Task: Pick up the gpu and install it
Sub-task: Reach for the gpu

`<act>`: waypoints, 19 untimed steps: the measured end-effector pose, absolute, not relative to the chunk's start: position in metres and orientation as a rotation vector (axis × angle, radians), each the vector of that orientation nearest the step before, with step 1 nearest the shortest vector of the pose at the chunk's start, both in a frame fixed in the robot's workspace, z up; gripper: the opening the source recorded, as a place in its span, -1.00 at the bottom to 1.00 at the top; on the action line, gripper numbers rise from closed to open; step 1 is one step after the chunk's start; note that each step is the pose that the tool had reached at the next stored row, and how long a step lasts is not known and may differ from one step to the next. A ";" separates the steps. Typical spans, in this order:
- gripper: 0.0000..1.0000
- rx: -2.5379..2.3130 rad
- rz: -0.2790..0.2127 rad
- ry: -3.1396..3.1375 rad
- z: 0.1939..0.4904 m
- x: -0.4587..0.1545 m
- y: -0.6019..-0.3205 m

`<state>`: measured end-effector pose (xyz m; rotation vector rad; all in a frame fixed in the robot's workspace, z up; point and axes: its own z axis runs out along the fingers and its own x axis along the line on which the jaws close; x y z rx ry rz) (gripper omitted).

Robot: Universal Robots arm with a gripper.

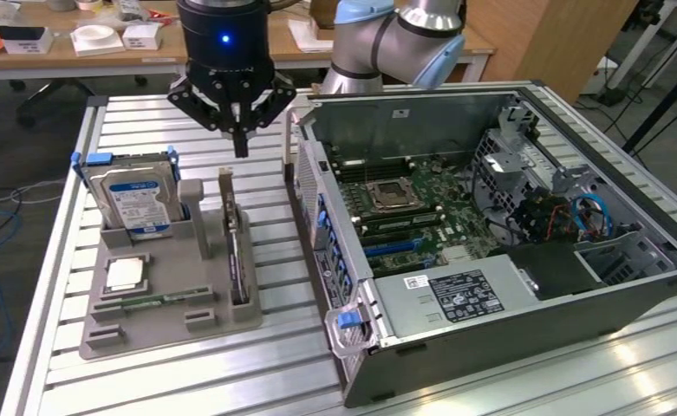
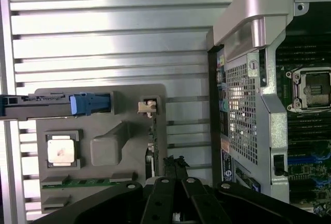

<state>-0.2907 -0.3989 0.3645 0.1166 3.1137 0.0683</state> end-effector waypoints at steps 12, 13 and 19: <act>-0.79 0.117 0.068 3.114 0.363 -0.299 -0.399; -0.79 0.117 0.068 3.114 0.363 -0.300 -0.399; -0.79 0.117 0.068 3.114 0.362 -0.305 -0.399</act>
